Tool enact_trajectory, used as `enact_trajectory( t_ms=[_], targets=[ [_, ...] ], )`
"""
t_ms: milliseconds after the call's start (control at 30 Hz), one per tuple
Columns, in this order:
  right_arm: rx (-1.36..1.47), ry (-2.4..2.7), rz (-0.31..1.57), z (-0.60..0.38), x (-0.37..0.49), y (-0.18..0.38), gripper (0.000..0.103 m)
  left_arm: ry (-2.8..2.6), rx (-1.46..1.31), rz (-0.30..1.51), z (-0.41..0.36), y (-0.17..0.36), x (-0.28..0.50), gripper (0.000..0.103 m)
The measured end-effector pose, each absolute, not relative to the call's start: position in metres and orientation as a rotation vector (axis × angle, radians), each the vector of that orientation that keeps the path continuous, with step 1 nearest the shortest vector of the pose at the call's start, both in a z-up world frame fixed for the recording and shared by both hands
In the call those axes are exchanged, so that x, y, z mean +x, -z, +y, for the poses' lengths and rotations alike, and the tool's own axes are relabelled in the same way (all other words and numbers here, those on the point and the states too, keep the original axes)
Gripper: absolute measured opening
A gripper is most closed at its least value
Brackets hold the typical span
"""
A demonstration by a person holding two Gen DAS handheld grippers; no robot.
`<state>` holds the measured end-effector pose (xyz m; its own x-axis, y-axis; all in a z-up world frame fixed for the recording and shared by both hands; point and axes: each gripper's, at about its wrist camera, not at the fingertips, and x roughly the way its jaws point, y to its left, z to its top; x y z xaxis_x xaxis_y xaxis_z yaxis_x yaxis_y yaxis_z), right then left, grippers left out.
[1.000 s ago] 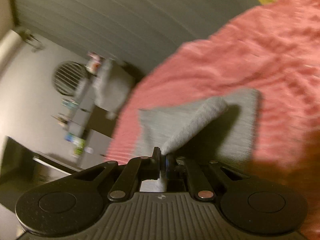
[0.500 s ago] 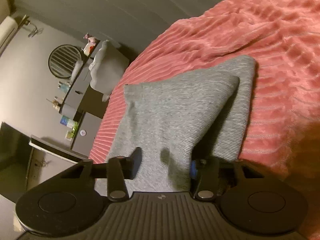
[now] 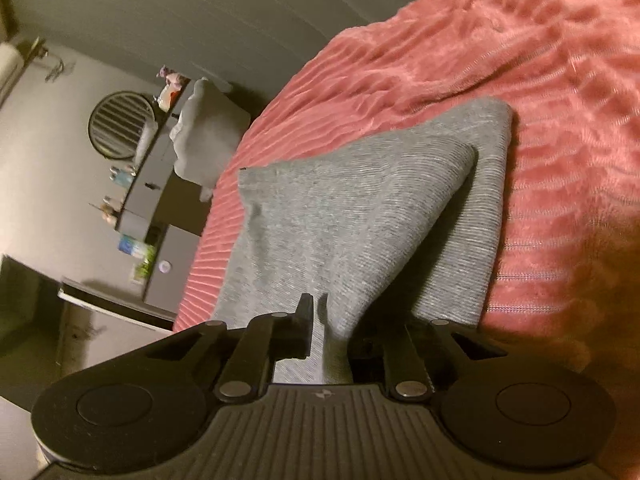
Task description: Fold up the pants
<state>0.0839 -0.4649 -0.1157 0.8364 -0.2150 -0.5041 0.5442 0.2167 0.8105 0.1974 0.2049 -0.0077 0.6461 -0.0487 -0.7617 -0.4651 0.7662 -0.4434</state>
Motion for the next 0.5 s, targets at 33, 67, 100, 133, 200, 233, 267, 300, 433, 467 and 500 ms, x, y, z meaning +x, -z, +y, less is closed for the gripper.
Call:
enact_trajectory(
  t_ms=[33, 67, 100, 133, 200, 233, 267, 300, 433, 467, 500],
  targets=[
    [1.267, 0.532, 0.302, -0.466, 0.082, 0.117, 0.015, -0.264, -0.671, 0.844, 0.204, 0.008, 0.198, 0.035],
    [1.284, 0.529, 0.295, -0.468, 0.081, 0.118, 0.015, -0.265, -0.674, 0.837, 0.205, 0.008, 0.196, 0.042],
    [1.304, 0.528, 0.286, -0.470, 0.080, 0.120, 0.015, -0.265, -0.686, 0.834, 0.207, 0.008, 0.197, 0.050],
    [1.319, 0.528, 0.276, -0.472, 0.079, 0.121, 0.015, -0.267, -0.705, 0.832, 0.210, 0.007, 0.197, 0.053],
    [1.332, 0.529, 0.266, -0.475, 0.079, 0.121, 0.017, -0.272, -0.758, 0.821, 0.216, 0.008, 0.200, 0.062],
    [1.325, 0.531, 0.263, -0.475, 0.079, 0.120, 0.018, -0.275, -0.782, 0.822, 0.221, 0.010, 0.198, 0.063],
    [1.314, 0.534, 0.264, -0.475, 0.081, 0.119, 0.018, -0.277, -0.800, 0.823, 0.222, 0.013, 0.200, 0.060],
    [1.294, 0.536, 0.265, -0.474, 0.083, 0.117, 0.019, -0.277, -0.810, 0.827, 0.224, 0.014, 0.202, 0.052],
    [1.132, 0.569, 0.351, -0.469, 0.099, 0.106, 0.006, -0.290, -0.775, 0.894, 0.225, 0.015, 0.220, 0.009],
    [1.070, 0.584, 0.395, -0.468, 0.106, 0.100, 0.005, -0.284, -0.789, 0.893, 0.227, 0.011, 0.222, 0.007],
    [1.020, 0.588, 0.425, -0.467, 0.114, 0.094, 0.005, -0.275, -0.812, 0.879, 0.229, 0.004, 0.226, 0.007]
  ],
)
